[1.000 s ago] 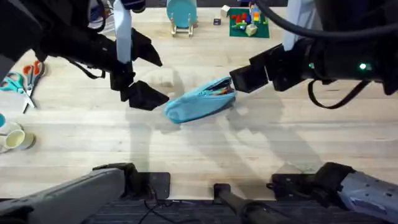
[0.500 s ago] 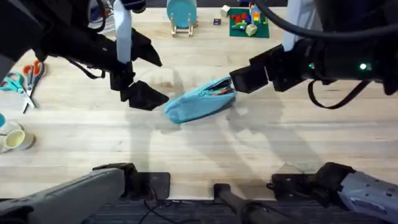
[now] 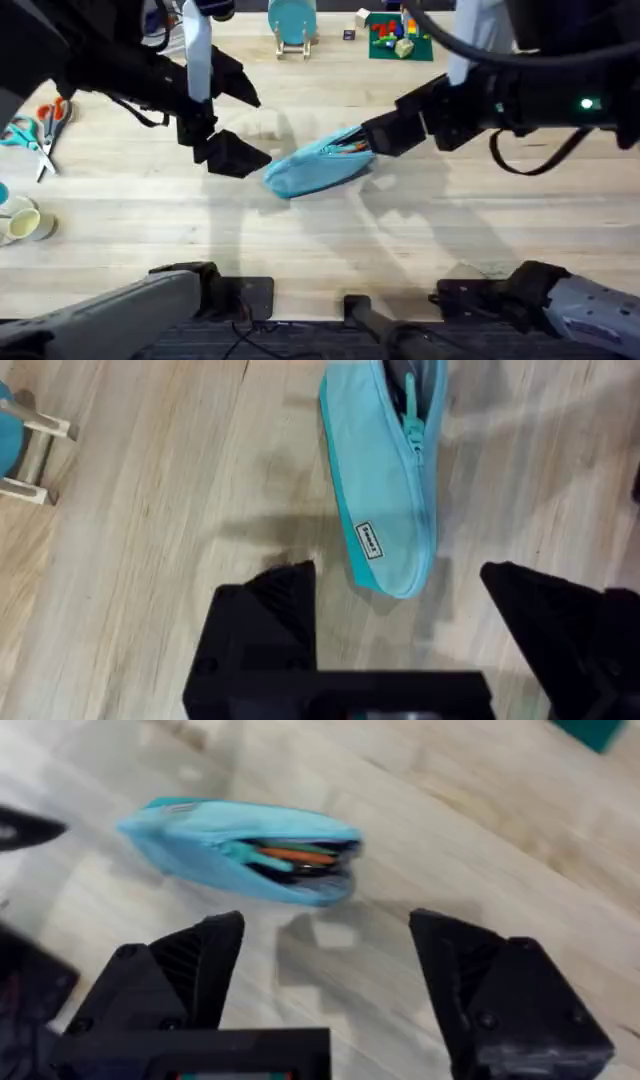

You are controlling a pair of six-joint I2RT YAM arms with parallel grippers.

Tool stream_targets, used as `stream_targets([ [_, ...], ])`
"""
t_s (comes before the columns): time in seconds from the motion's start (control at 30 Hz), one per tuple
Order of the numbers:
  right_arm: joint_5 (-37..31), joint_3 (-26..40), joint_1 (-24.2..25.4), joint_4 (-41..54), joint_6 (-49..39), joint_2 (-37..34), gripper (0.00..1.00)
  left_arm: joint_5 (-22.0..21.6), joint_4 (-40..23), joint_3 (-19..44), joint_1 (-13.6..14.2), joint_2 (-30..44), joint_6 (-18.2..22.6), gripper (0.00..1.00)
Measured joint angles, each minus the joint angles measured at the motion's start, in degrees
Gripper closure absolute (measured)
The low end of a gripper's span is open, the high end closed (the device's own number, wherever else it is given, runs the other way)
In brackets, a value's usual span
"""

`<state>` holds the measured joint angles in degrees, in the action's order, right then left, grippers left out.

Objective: Unzip the bag, pick up the pens from the table one at a time and place them inside, then zip the bag closed.

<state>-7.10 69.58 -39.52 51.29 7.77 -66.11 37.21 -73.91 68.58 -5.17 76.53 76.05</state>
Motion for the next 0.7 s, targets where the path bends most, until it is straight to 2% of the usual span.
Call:
stream_targets([
  [0.17, 9.0, 0.0, 1.7, -2.4, -3.5, -3.5, 0.005, 0.0, 0.2, 0.0, 0.0, 0.0, 0.0, 0.007],
  [0.53, 35.1, 0.0, 15.5, -4.3, -11.8, -11.9, 0.006, 0.0, 0.2, 0.0, 0.0, 0.0, 0.0, 0.007],
  [0.7, 44.1, 0.0, 18.0, -3.7, -15.3, -18.7, 0.006, 0.0, 0.2, 0.0, 0.0, 0.0, 0.0, 0.007],
])
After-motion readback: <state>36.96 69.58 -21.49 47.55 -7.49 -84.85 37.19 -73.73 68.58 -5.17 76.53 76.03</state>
